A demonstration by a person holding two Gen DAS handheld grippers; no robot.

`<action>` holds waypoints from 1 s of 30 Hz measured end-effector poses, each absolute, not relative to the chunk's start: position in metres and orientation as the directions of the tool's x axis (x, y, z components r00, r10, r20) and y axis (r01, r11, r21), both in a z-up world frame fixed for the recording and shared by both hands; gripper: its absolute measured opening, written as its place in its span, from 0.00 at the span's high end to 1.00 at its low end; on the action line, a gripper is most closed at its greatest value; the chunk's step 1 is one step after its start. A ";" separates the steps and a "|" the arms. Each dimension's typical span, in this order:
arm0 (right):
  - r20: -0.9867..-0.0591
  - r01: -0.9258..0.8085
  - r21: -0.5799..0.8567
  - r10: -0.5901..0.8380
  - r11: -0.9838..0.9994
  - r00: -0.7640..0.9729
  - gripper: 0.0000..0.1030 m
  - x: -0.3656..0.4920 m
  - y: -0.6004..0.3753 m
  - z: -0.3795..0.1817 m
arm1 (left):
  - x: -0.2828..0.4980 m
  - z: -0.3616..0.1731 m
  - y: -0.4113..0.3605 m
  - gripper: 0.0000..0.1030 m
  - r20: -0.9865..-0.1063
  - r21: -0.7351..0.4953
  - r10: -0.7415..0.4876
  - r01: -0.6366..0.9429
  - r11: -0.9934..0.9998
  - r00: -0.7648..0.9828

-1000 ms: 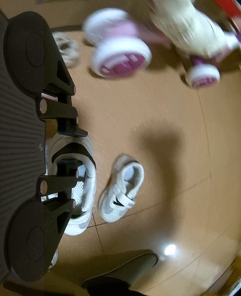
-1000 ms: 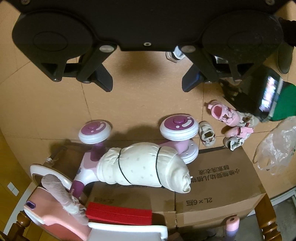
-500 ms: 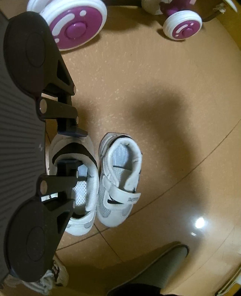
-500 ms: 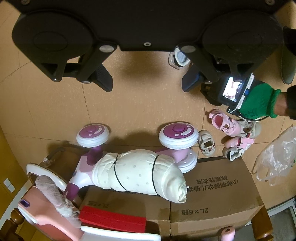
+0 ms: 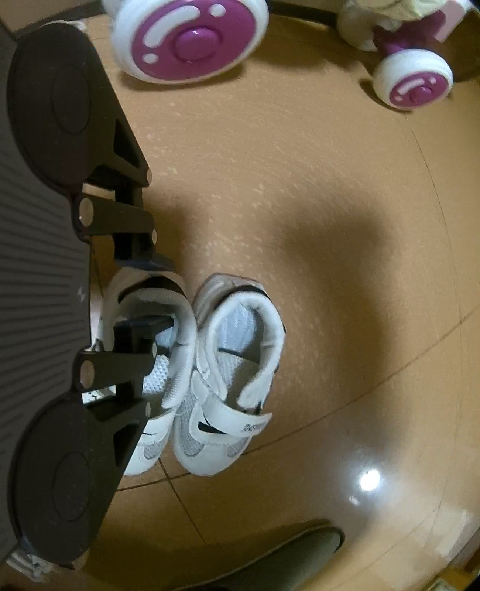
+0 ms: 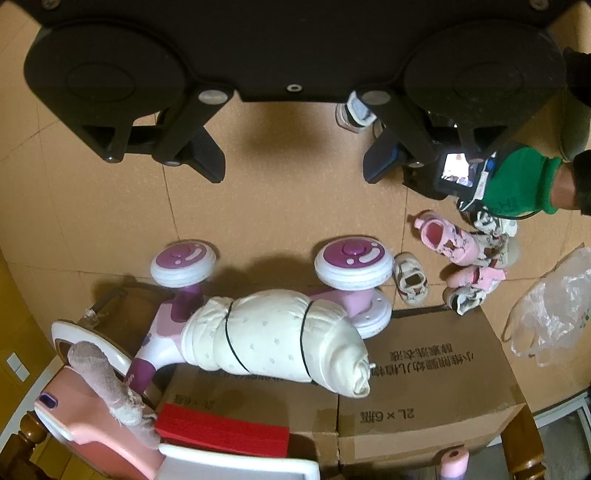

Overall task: Organize scattered shoes
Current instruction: 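Lower the black-striped sneaker beside its matching shoe and open the left tool, then raise the left tool away from the placed sneaker pair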

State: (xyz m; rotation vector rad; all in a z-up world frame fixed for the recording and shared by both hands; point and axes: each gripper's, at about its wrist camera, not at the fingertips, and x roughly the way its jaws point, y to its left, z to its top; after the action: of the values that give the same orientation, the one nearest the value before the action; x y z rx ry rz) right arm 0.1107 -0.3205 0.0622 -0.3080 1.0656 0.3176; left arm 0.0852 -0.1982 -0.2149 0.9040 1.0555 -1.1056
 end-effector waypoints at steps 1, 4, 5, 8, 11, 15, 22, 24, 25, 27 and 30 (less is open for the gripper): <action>-0.886 -0.401 -0.090 0.110 0.912 0.450 0.19 0.111 -0.318 0.064 | 0.085 -0.209 -0.193 0.51 -0.963 0.045 -0.248 0.972 0.230 0.104; -0.882 -0.407 -0.082 0.124 0.910 0.455 0.19 0.113 -0.312 0.068 | 0.088 -0.185 -0.173 0.51 -0.960 0.042 -0.255 0.962 0.271 0.114; -0.882 -0.407 -0.080 0.125 0.910 0.454 0.19 0.114 -0.310 0.068 | 0.091 -0.176 -0.163 0.51 -0.961 0.054 -0.247 0.959 0.278 0.125; -0.883 -0.412 -0.081 0.126 0.908 0.452 0.19 0.116 -0.302 0.067 | 0.100 -0.146 -0.130 0.51 -0.962 0.103 -0.213 0.947 0.305 0.173; -0.883 -0.417 -0.081 0.129 0.905 0.452 0.19 0.118 -0.293 0.067 | 0.113 -0.118 -0.087 0.51 -0.959 0.174 -0.151 0.918 0.356 0.240; -0.890 -0.442 -0.093 0.124 0.892 0.438 0.19 0.118 -0.281 0.060 | 0.125 -0.107 -0.024 0.51 -0.959 0.230 -0.043 0.862 0.451 0.279; -0.919 -0.459 -0.127 0.071 0.879 0.389 0.19 0.123 -0.278 0.036 | 0.142 -0.150 0.076 0.51 -0.978 0.161 0.060 0.544 0.823 0.199; -0.920 -0.452 -0.126 0.067 0.883 0.387 0.19 0.126 -0.278 0.035 | 0.143 -0.164 0.091 0.51 -0.985 0.106 0.031 0.459 0.882 0.169; -0.920 -0.452 -0.126 0.067 0.883 0.387 0.19 0.126 -0.278 0.035 | 0.143 -0.170 0.095 0.51 -0.987 0.085 0.017 0.430 0.899 0.160; -0.919 -0.454 -0.123 0.072 0.883 0.387 0.19 0.128 -0.276 0.035 | 0.139 -0.173 0.077 0.51 -0.977 0.128 0.006 0.567 0.814 0.211; -0.921 -0.469 -0.118 0.080 0.875 0.381 0.19 0.127 -0.271 0.033 | 0.130 -0.173 0.047 0.51 -0.967 0.153 -0.064 0.761 0.630 0.247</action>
State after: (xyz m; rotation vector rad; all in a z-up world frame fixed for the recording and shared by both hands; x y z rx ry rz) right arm 0.1271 -0.2708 0.0331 -0.3919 1.1324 0.3623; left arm 0.1298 0.0466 -0.1726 0.7092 1.1992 -0.6317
